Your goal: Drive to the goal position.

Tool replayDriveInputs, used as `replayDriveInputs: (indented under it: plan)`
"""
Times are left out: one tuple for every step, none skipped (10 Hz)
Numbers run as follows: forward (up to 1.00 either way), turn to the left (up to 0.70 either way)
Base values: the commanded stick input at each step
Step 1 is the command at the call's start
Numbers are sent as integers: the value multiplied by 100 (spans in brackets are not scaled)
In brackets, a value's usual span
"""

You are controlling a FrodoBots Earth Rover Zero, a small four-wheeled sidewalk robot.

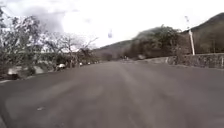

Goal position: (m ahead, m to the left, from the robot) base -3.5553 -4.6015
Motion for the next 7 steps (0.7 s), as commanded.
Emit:
replayDriveInputs:
  plan:
    - [70, 0]
    - [70, 0]
    - [70, 0]
    - [70, 0]
    - [70, 0]
    - [70, 0]
    - [70, 0]
